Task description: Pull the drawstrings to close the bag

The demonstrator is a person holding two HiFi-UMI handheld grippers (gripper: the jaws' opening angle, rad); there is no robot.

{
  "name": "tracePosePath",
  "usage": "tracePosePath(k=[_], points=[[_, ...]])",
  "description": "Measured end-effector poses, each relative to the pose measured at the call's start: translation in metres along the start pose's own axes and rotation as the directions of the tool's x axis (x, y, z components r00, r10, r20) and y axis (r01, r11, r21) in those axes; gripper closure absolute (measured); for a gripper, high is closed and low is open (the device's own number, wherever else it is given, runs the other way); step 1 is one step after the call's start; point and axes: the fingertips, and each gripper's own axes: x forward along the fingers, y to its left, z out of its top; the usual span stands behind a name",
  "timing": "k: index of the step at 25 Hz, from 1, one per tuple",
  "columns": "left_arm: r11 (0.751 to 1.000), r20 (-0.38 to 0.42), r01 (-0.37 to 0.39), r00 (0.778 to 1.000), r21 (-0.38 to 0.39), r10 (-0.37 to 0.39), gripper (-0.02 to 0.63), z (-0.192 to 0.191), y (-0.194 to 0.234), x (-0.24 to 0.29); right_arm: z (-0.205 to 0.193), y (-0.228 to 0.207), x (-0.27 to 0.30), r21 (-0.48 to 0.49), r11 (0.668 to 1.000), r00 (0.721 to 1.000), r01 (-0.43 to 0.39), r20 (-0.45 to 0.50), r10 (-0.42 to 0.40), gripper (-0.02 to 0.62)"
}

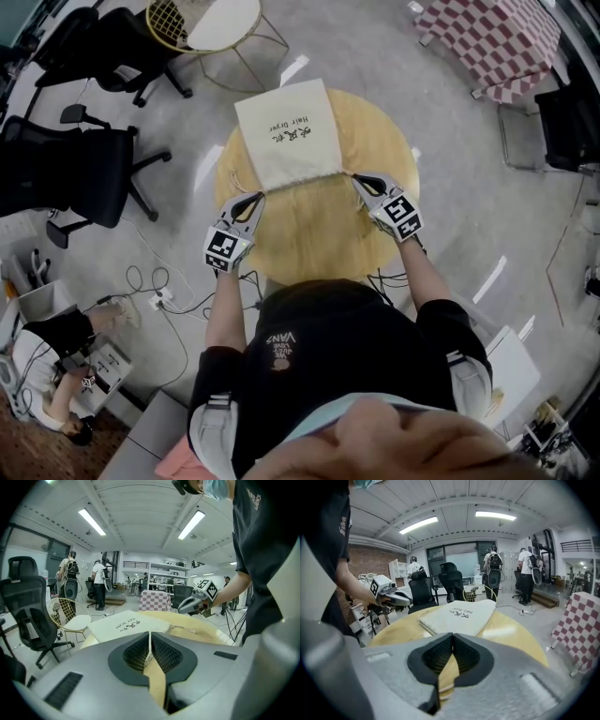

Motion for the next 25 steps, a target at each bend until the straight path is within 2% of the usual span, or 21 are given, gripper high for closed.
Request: tracePosePath(k=[5, 9, 14, 15, 16, 25], points=[[1.0, -0.03, -0.005, 1.0, -0.026, 0.004, 0.594, -0.015, 0.009, -0.003, -0.009, -0.007, 0.009, 0.041, 0.999, 1.0, -0.002, -0.017, 0.002, 0.596], [0.998, -0.047, -0.038, 0.998, -0.056, 0.036, 0.555, -0.019, 0.02, -0.005, -0.015, -0.009, 0.016, 0.054, 0.998, 0.999, -0.014, -0.042, 0.016, 0.595], [0.998, -0.076, -0.024, 0.997, -0.061, 0.019, 0.534, -0.033, 0.025, -0.003, -0.022, -0.011, 0.028, 0.058, 0.998, 0.996, -0.025, -0.078, 0.029, 0.594], [0.998, -0.081, -0.013, 0.997, -0.065, 0.008, 0.519, -0.036, 0.025, -0.001, -0.024, -0.012, 0.031, 0.06, 0.998, 0.996, -0.023, -0.087, 0.029, 0.564], [0.998, -0.087, -0.004, 0.996, -0.067, -0.002, 0.511, -0.039, 0.025, 0.0, -0.026, -0.013, 0.034, 0.062, 0.998, 0.995, -0.024, -0.096, 0.03, 0.493], [0.998, -0.125, 0.015, 0.992, -0.062, -0.022, 0.499, -0.052, 0.028, 0.005, -0.046, -0.018, 0.05, 0.029, 0.999, 0.98, -0.044, -0.194, 0.049, 0.489]])
